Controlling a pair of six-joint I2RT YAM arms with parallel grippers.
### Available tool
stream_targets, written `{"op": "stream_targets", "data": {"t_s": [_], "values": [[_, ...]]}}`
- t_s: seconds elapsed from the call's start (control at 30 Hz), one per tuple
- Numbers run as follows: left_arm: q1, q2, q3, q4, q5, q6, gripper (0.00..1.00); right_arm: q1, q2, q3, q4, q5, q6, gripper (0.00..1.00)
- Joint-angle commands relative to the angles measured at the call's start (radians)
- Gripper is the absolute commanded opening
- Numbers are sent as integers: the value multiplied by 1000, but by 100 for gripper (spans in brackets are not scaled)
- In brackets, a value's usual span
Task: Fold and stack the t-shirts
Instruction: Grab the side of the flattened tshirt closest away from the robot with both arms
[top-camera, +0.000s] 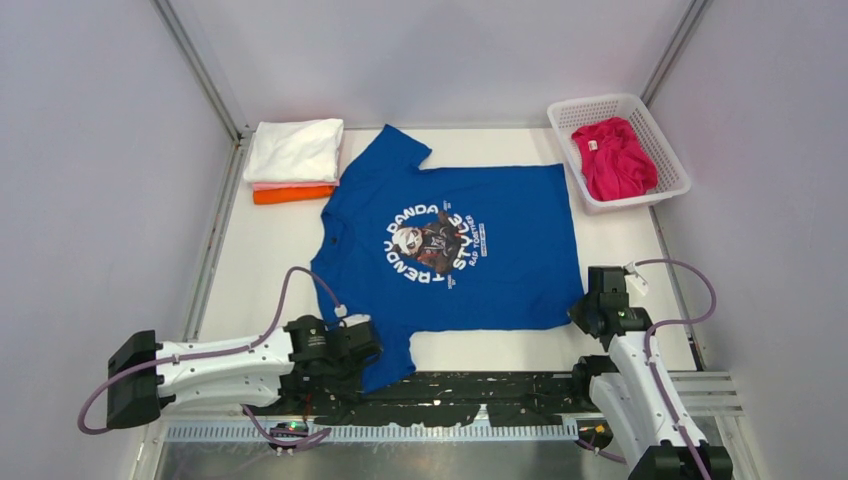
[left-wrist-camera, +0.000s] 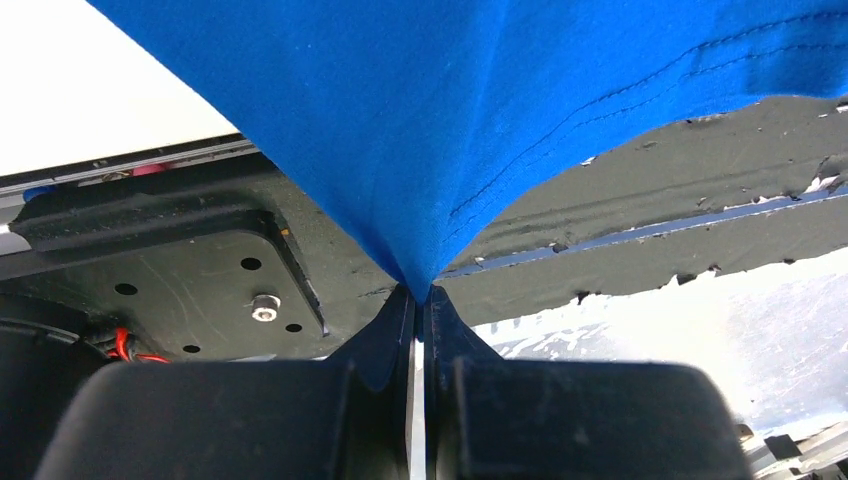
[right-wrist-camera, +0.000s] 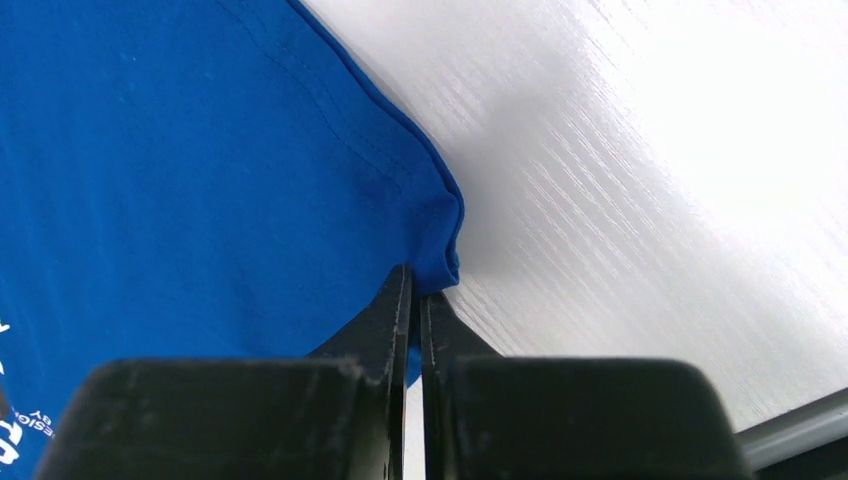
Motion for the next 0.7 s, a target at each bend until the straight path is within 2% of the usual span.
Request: {"op": "stream_targets", "data": {"t_s": [0.0,0.13,0.23,0.43,0.67], "values": [[-20,0,45,-20,-18,-37,0,-3,-45,35,-46,1,-25,5],[-10,20,155,-83,-177,52,0,-3,-57,36,14,-43,-46,5],[43,70,258,-128,-246,143,0,-3,-42,59,56,-79,-65,5],[206,140,339,11,-150,343,0,-3,30,114,101,-127,-131,5],[401,218,455,80,-121,454,0,-3,128,204,121,-127,-183,5]]}}
